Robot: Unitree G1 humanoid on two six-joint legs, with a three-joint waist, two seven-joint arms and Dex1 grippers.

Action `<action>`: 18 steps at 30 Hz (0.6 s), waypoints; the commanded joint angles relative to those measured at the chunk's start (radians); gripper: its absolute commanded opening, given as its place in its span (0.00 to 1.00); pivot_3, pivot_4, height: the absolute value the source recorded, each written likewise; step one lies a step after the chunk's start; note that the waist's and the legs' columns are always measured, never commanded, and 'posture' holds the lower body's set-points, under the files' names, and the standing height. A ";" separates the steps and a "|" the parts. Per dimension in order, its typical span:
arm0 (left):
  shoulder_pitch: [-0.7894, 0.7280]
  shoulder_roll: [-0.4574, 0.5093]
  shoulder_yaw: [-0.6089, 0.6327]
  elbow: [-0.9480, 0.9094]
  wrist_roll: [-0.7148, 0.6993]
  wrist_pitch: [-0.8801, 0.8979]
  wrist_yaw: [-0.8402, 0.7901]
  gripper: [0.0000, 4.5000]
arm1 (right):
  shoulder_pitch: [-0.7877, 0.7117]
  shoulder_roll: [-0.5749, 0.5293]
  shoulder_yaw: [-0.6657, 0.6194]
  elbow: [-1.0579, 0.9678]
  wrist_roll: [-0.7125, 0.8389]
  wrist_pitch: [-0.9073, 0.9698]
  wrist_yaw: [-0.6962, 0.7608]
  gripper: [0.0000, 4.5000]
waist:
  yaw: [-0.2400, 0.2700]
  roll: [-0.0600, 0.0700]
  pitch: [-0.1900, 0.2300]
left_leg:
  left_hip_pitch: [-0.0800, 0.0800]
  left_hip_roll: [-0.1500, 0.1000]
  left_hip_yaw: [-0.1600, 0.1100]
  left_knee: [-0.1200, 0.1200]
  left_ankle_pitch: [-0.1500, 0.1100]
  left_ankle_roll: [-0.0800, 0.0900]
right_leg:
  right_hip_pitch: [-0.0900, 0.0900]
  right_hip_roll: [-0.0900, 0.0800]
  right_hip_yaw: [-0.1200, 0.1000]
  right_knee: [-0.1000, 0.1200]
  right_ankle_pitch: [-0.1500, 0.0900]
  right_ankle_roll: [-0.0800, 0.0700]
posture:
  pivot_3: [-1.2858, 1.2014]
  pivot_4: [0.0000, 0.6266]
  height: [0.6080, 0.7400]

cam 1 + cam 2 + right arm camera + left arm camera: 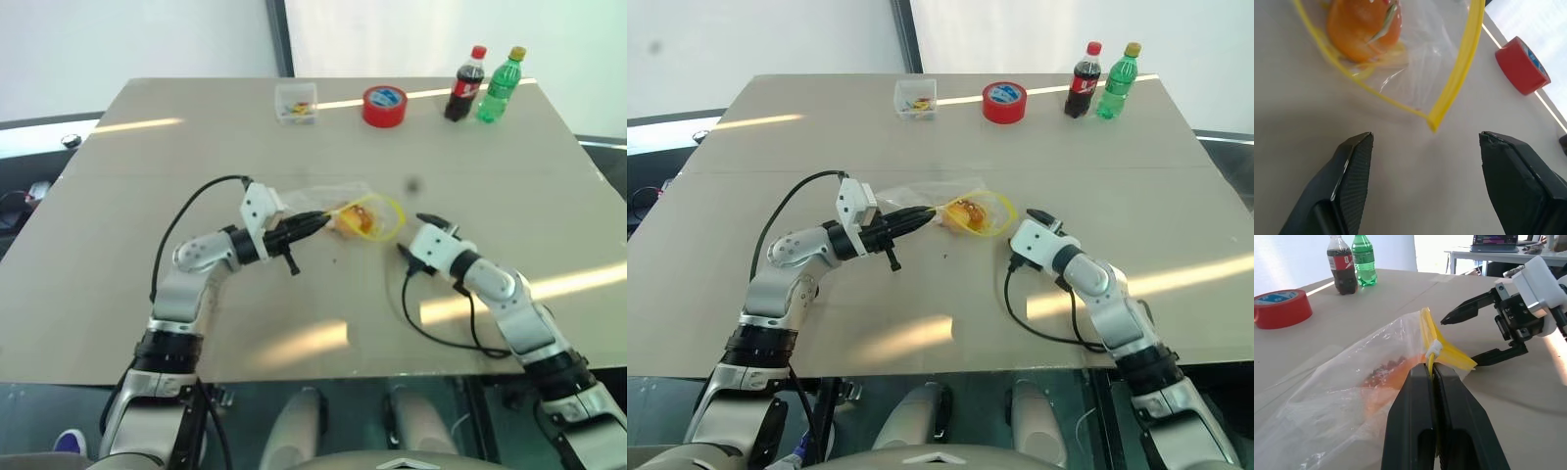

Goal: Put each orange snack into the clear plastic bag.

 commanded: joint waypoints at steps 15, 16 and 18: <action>0.044 0.028 -0.007 -0.047 0.043 -0.106 -0.029 0.00 | -0.076 0.001 -0.040 0.153 0.036 -0.247 0.024 0.01 | 0.000 0.000 0.000 | 0.000 0.000 0.000 0.000 0.000 0.000 | 0.000 -0.001 0.000 0.000 0.000 0.000 | 0.52 0.24 1.00; 0.045 0.027 -0.005 -0.047 0.042 -0.107 -0.029 0.00 | -0.074 -0.005 -0.044 0.150 0.036 -0.249 0.026 0.01 | 0.000 0.000 0.000 | 0.000 0.000 0.000 0.000 0.000 0.000 | 0.000 -0.001 0.000 0.000 0.000 0.000 | 0.52 0.24 1.00; 0.038 0.023 0.001 -0.044 0.039 -0.107 -0.021 0.00 | -0.066 -0.022 -0.059 0.126 0.040 -0.242 0.029 0.01 | 0.002 0.000 0.000 | 0.000 0.000 0.000 0.000 0.000 0.000 | 0.000 -0.001 0.000 0.000 0.000 0.000 | 0.52 0.24 1.00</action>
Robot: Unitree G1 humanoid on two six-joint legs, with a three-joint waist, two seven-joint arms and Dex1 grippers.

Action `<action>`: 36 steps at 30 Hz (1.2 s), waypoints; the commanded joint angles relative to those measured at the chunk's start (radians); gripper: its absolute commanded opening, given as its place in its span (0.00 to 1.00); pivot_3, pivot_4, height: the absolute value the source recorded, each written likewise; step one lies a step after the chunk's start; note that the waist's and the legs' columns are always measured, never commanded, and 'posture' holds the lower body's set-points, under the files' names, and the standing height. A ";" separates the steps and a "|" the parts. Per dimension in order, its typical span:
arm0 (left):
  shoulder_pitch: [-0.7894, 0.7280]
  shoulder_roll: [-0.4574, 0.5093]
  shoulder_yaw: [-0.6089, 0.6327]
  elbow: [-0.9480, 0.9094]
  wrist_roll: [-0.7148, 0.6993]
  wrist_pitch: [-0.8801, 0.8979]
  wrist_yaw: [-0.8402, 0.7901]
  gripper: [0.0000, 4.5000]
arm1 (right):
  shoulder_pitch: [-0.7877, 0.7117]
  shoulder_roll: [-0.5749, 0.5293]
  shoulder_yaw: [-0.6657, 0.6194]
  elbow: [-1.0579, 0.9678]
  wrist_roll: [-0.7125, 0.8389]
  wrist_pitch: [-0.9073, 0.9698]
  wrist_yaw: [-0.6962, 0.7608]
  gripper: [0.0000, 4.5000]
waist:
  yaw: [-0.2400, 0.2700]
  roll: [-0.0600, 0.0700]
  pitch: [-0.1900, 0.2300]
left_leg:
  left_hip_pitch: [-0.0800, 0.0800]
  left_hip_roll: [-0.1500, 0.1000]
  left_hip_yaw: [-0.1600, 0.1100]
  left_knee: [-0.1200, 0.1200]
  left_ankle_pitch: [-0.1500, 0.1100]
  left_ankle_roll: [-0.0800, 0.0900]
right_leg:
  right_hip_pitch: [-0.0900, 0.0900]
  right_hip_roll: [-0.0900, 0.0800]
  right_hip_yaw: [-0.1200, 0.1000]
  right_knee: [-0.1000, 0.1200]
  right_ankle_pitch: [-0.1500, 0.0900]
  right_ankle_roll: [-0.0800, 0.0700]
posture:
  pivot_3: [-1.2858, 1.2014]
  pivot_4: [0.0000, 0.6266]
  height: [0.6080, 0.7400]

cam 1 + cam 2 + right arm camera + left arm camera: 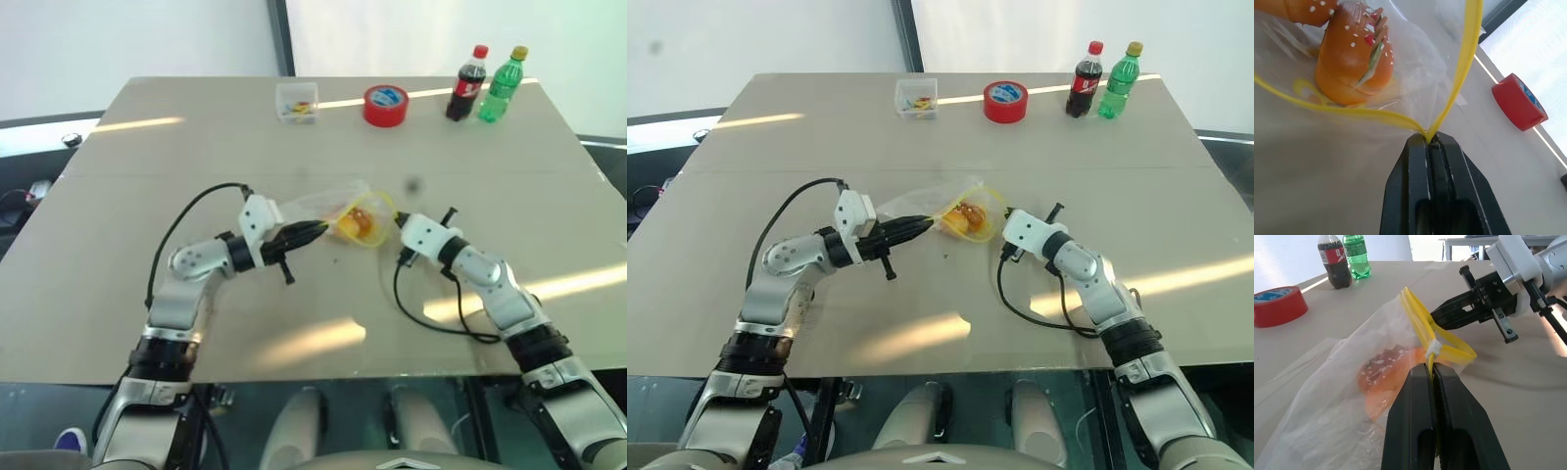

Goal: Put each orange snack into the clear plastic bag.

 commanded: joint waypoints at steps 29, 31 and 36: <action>-0.309 -0.060 0.021 0.345 0.107 -0.352 0.092 0.00 | 0.180 -0.177 -0.255 -0.586 0.152 0.420 0.116 0.20 | -0.001 0.000 0.000 | -0.007 -0.001 0.001 0.002 0.000 0.000 | -0.005 -0.001 0.000 0.000 0.000 0.000 | 0.52 0.24 1.00; -0.296 -0.057 0.020 0.338 0.111 -0.347 0.087 0.00 | 0.189 -0.157 -0.234 -0.623 0.141 0.456 0.113 0.42 | 0.000 0.000 0.000 | -0.006 -0.001 0.000 0.003 0.000 0.001 | -0.005 0.000 0.000 0.002 0.000 0.000 | 0.52 0.24 1.00; -0.277 -0.051 0.017 0.309 0.105 -0.335 0.070 0.00 | 0.160 -0.115 -0.168 -0.611 0.153 0.491 0.139 0.61 | 0.002 0.000 0.000 | -0.001 -0.002 -0.001 0.003 0.000 0.001 | 0.001 0.000 -0.002 0.002 0.000 0.000 | 0.52 0.24 1.00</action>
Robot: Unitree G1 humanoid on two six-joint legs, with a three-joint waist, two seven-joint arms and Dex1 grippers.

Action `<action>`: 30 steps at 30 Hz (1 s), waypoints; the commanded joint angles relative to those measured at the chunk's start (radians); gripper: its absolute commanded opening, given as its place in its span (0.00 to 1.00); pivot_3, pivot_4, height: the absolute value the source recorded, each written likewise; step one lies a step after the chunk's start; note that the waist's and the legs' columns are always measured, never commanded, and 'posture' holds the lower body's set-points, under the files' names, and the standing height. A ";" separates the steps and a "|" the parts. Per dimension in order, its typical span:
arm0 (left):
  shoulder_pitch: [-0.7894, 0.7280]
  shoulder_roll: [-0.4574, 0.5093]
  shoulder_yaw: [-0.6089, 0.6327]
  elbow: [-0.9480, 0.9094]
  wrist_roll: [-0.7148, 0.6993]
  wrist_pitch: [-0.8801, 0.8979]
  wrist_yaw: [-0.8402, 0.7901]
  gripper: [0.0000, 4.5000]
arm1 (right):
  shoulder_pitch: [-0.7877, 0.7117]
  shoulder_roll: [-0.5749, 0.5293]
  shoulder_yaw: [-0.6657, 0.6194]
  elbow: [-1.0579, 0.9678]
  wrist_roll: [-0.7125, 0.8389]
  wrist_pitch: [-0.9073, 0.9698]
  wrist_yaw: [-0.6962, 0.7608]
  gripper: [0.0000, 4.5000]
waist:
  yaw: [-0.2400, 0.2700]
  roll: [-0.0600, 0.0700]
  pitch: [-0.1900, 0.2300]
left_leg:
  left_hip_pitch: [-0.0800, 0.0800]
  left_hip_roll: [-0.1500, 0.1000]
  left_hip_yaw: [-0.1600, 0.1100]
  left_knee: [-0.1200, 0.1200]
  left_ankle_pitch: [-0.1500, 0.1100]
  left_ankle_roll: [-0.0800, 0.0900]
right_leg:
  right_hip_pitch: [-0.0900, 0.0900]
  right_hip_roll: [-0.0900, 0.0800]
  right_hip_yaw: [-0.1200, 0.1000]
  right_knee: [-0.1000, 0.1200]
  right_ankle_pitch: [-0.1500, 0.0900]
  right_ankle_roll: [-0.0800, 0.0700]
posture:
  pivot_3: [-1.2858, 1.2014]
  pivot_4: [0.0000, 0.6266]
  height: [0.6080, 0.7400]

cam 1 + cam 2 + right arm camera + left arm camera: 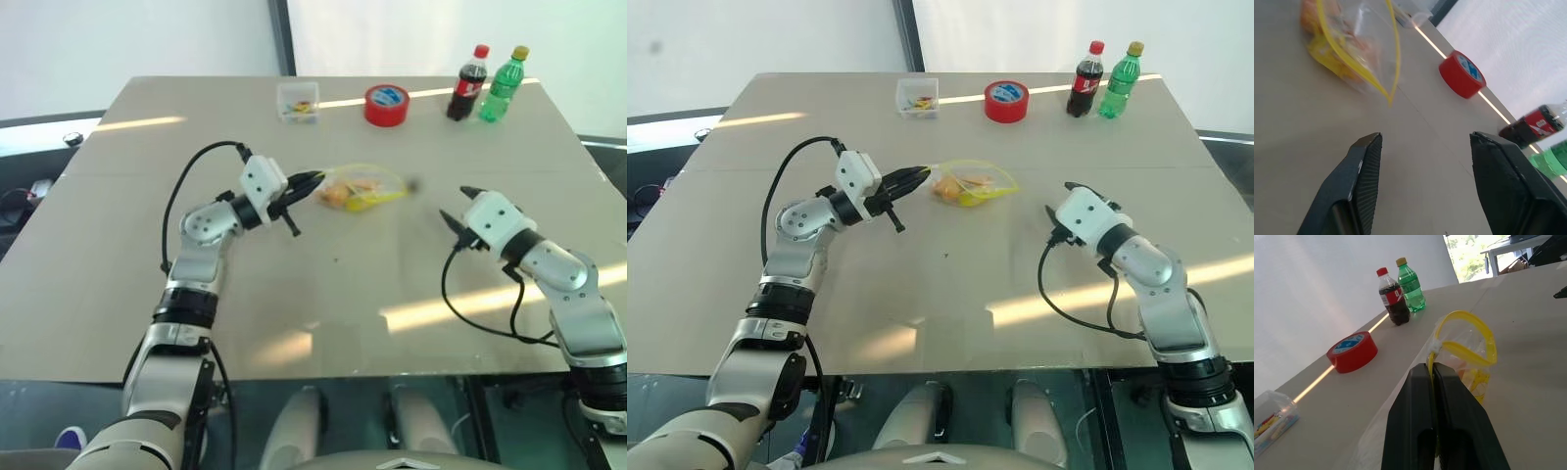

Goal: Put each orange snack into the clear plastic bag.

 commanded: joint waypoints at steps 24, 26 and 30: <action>0.110 0.055 0.024 -0.239 -0.067 0.112 -0.030 0.00 | -0.395 0.148 0.134 0.677 -0.087 -0.380 -0.047 0.12 | -0.003 0.000 0.000 | 0.000 0.000 0.002 -0.001 0.002 -0.004 | -0.001 0.000 0.002 -0.002 0.000 0.000 | 0.52 0.24 1.00; 0.112 0.055 0.022 -0.236 -0.067 0.114 -0.031 0.00 | -0.389 0.132 0.133 0.661 -0.094 -0.387 -0.043 0.01 | -0.003 0.000 0.000 | 0.000 0.000 0.002 -0.001 0.002 -0.004 | -0.001 0.000 0.002 -0.002 0.000 0.000 | 0.52 0.24 1.00; 0.080 0.042 0.021 -0.198 -0.058 0.111 -0.018 0.00 | -0.394 0.097 0.106 0.608 -0.096 -0.369 -0.046 0.01 | -0.002 0.000 0.000 | 0.000 0.000 0.002 -0.001 0.002 -0.004 | -0.002 0.000 0.002 -0.002 0.000 0.000 | 0.52 0.24 1.00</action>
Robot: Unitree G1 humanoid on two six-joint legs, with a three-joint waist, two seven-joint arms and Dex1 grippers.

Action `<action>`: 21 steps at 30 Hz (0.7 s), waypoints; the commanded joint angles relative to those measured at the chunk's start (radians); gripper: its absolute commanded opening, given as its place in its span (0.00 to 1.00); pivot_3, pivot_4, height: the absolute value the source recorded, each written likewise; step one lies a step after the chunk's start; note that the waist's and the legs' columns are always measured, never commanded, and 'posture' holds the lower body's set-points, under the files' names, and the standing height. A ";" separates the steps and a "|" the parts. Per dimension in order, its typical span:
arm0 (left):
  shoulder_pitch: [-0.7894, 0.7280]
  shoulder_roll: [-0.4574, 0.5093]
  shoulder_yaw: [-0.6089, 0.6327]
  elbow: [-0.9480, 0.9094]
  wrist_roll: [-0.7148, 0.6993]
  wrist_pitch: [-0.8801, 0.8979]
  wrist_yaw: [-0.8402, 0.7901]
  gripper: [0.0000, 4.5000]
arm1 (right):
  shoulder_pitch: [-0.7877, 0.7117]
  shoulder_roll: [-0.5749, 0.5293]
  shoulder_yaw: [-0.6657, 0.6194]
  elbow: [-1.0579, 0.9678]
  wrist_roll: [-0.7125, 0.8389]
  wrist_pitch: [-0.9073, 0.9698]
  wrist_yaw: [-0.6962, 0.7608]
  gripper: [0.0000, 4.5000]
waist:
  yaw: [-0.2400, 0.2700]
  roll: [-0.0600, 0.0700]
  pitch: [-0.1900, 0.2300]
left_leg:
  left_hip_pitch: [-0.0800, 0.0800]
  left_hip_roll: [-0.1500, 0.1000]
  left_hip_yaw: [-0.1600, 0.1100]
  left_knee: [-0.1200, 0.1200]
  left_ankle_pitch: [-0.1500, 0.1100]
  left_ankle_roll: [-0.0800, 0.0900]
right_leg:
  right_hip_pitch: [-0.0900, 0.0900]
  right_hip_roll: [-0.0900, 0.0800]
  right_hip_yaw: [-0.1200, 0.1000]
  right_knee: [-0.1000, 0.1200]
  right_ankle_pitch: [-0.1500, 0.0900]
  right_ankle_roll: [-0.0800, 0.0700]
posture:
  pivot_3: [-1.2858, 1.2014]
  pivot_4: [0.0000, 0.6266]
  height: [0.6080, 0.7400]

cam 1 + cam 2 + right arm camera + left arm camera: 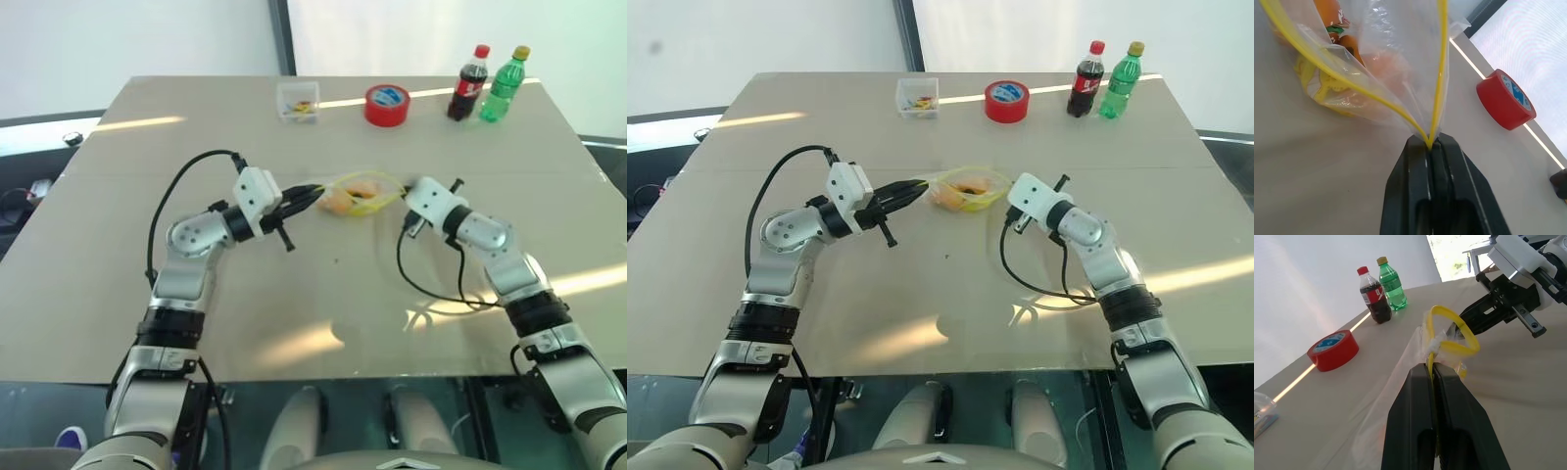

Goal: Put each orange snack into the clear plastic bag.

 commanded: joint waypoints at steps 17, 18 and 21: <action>-0.147 -0.012 -0.027 0.273 0.151 -0.407 0.072 0.00 | 0.150 -0.153 -0.160 -0.500 -0.073 0.176 -0.089 0.01 | 0.001 0.000 -0.001 | -0.008 0.000 0.000 0.000 0.000 -0.001 | -0.008 0.000 0.000 -0.001 0.000 0.000 | 0.52 0.24 1.00; -0.120 -0.010 -0.033 0.257 0.154 -0.422 0.073 0.00 | 0.207 -0.145 -0.149 -0.542 -0.084 0.196 -0.090 0.01 | 0.001 0.000 -0.001 | -0.009 0.000 0.000 0.000 0.000 -0.001 | -0.009 -0.001 0.000 -0.001 0.000 0.000 | 0.52 0.24 1.00; -0.038 0.012 -0.061 0.209 0.170 -0.482 0.058 0.00 | 0.355 -0.124 -0.117 -0.653 -0.119 0.241 -0.089 0.01 | 0.002 0.000 -0.001 | -0.015 0.000 0.001 0.004 0.001 -0.001 | -0.014 -0.002 0.000 0.002 0.000 0.000 | 0.52 0.24 1.00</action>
